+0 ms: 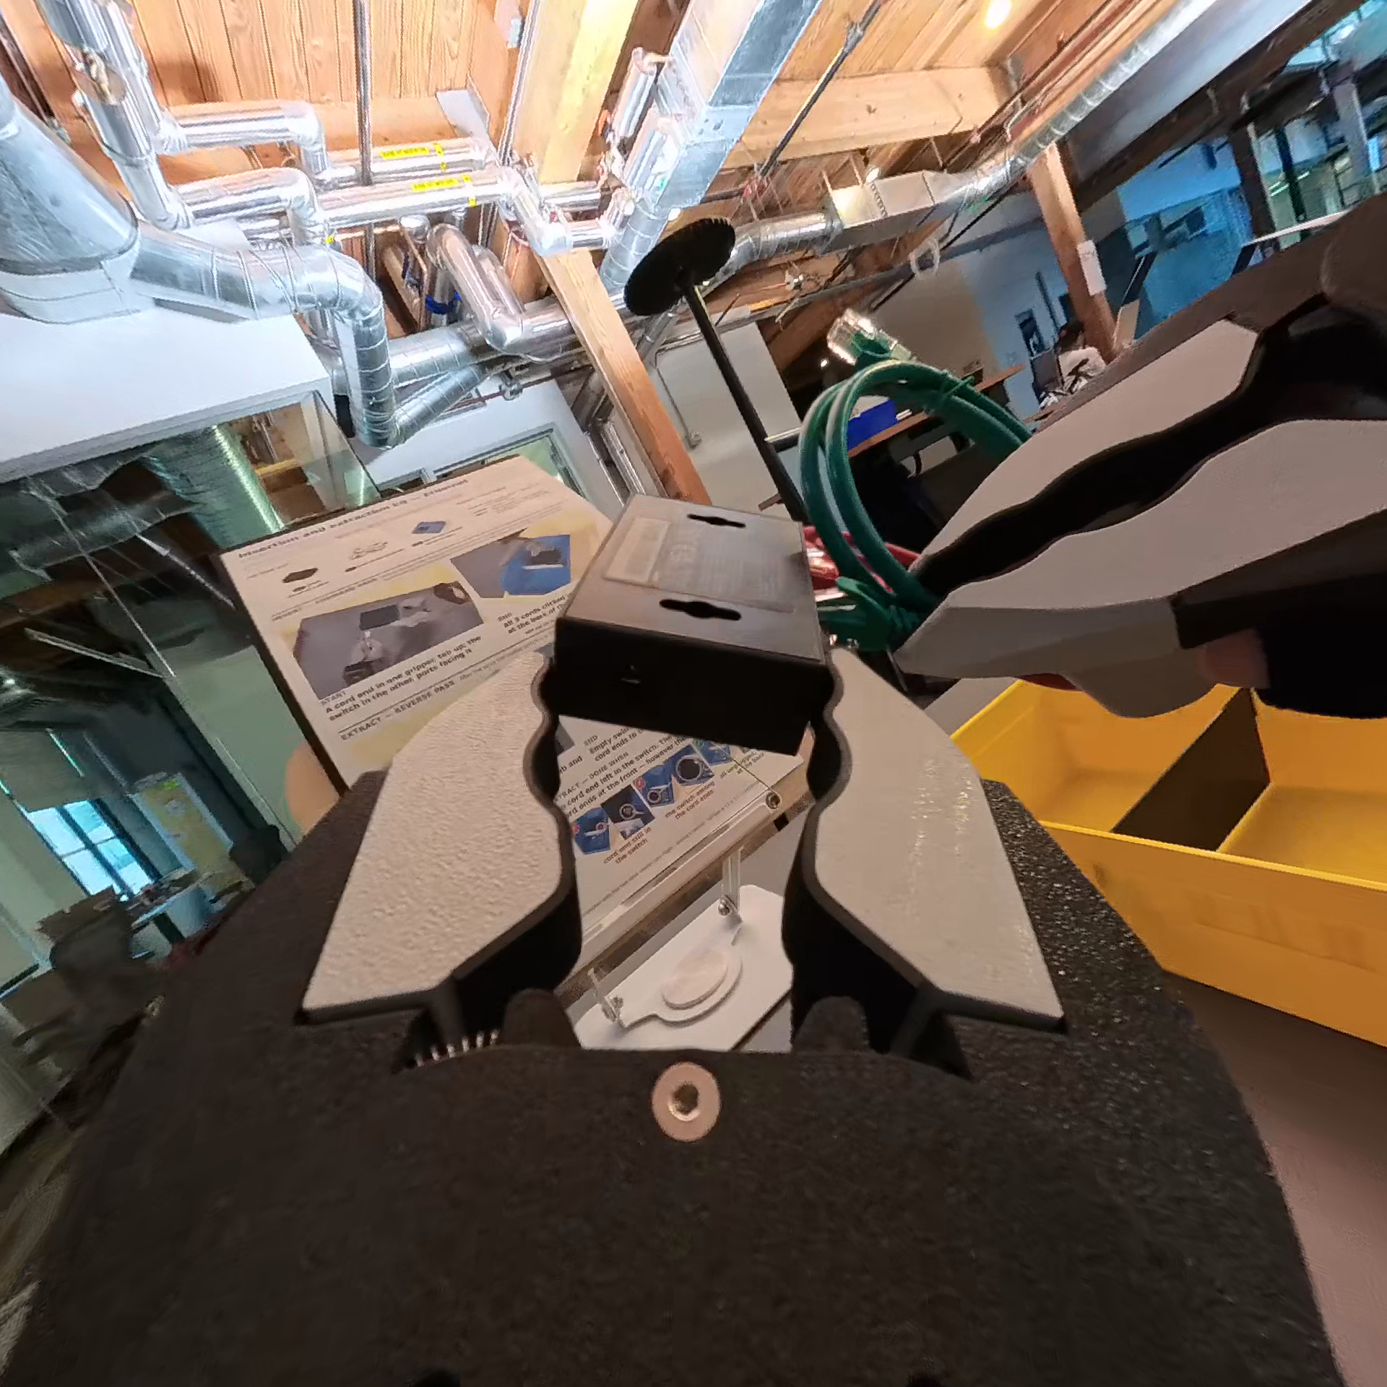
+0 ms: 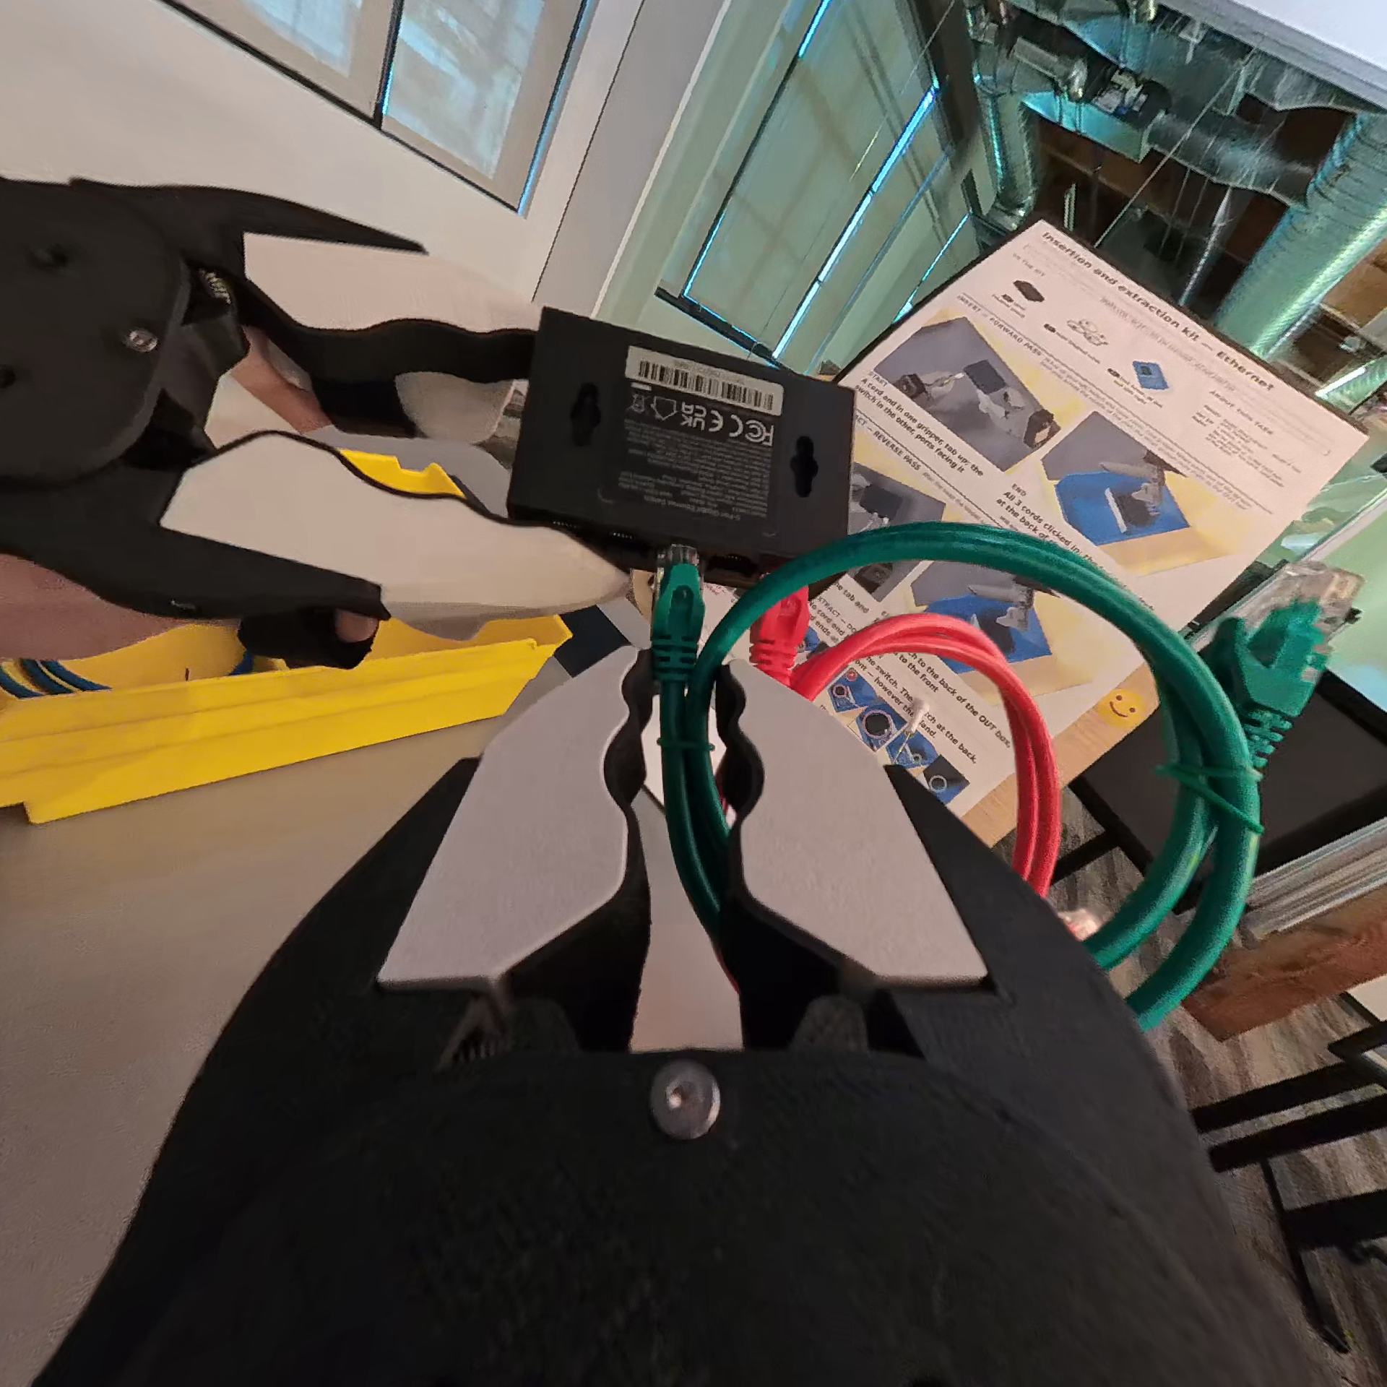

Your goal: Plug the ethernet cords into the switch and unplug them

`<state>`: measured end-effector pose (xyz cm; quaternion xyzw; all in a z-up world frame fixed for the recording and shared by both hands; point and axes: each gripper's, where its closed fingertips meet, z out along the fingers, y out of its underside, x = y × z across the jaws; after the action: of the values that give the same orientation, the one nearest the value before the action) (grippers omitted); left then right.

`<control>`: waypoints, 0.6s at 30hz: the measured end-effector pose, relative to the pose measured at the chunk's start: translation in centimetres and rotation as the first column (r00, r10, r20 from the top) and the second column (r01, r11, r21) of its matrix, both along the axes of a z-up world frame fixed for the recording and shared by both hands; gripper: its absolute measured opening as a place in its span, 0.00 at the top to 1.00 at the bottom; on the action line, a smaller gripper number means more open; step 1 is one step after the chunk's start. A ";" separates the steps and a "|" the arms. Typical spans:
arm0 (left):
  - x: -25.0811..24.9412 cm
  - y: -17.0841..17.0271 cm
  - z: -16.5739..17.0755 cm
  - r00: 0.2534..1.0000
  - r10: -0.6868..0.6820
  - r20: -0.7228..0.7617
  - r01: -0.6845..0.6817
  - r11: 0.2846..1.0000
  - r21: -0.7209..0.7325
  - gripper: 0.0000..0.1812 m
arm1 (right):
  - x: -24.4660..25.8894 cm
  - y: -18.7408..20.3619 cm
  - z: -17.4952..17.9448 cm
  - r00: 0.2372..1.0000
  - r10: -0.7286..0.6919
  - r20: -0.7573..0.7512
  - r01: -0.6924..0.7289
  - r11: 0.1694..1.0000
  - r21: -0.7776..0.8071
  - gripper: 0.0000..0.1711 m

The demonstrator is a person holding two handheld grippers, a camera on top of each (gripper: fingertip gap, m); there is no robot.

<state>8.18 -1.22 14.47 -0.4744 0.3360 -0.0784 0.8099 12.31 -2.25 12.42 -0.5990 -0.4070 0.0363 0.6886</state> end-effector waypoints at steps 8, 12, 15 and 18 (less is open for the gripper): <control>-0.2 -0.5 0.0 0.998 0.001 -0.055 0.002 0.999 0.052 0.66 | -0.3 -0.1 -0.3 0.999 0.007 0.036 -0.007 1.000 -0.003 0.90; -0.3 -0.3 -0.4 0.996 0.011 -0.086 -0.008 0.999 0.037 0.66 | -0.4 0.0 -0.8 0.999 0.025 0.029 -0.024 0.999 -0.046 0.90; -0.2 0.3 -1.0 0.998 0.011 -0.064 -0.012 1.000 -0.018 0.66 | -0.4 0.4 -1.3 0.999 0.011 0.041 -0.009 0.998 -0.055 0.90; -0.1 0.4 -1.3 0.999 0.021 -0.036 -0.021 1.000 -0.004 0.66 | -0.4 0.7 -1.8 0.999 0.012 0.048 -0.008 0.996 -0.086 0.90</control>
<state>8.06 -0.81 13.16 -0.4812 0.3453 -0.0622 0.8034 11.93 -1.56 10.63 -0.6265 -0.4246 0.0428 0.6522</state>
